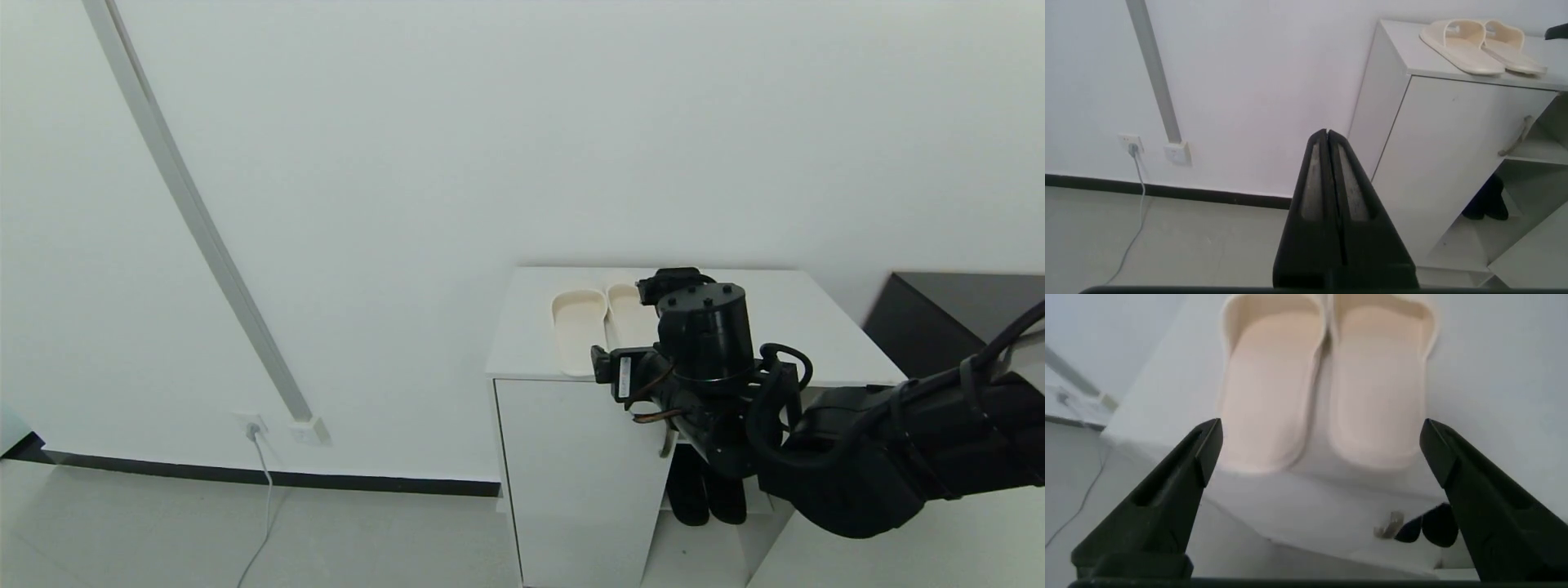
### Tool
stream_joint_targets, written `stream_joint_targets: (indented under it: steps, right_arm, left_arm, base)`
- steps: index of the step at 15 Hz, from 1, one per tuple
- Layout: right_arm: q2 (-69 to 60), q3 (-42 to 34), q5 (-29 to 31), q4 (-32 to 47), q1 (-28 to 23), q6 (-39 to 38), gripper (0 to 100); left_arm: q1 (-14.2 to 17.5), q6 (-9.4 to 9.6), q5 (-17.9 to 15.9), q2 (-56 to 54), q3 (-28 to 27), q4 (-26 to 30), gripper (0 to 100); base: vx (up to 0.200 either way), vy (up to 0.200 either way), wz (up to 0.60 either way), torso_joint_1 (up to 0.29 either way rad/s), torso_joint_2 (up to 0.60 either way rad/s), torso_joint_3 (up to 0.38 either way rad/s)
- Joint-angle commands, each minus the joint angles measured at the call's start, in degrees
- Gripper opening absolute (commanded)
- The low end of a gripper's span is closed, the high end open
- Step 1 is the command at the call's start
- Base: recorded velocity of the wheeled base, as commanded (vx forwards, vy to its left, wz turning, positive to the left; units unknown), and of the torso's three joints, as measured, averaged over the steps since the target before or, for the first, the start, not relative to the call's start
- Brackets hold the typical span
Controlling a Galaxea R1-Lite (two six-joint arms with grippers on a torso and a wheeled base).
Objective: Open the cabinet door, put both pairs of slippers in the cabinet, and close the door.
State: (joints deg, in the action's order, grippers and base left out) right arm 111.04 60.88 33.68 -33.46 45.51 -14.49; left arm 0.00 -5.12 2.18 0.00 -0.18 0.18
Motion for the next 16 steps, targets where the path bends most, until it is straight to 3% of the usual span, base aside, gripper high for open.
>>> stream_joint_targets:
  steps: [1, 4, 11, 14, 16]
  right_arm:
    - [0.05, 0.38, 0.07, -0.02, 0.11, -0.10, 100]
    - [0.05, -0.15, 0.07, -0.11, 0.20, -0.18, 100]
    - [1.28, -1.82, 0.16, -0.73, 1.16, -0.27, 100]
    - [6.47, -3.40, 0.16, -7.67, 1.60, -0.18, 100]
    - [10.95, -3.40, 0.24, -14.17, 1.16, 0.34, 100]
  left_arm:
    - [0.00, -0.07, 0.02, 0.09, 0.01, -0.01, 0]
    - [0.00, 0.02, 0.02, 0.09, 0.01, -0.01, 0]
    - [0.00, 0.02, -0.07, 0.09, 0.01, -0.01, 0]
    - [0.00, 0.02, -0.07, 0.09, 0.01, -0.01, 0]
    - [0.00, 0.02, -0.07, 0.00, 0.01, -0.01, 0]
  base:
    - [0.000, 0.000, 0.00, 0.000, 0.00, 0.000]
    - [0.000, 0.000, 0.00, 0.000, 0.00, 0.000]
    - [0.200, 0.000, 0.00, 0.003, 0.00, 0.002]
    - [0.200, 0.000, 0.00, 0.006, 0.00, 0.002]
    - [0.000, 0.000, 0.00, 0.000, 0.00, 0.000]
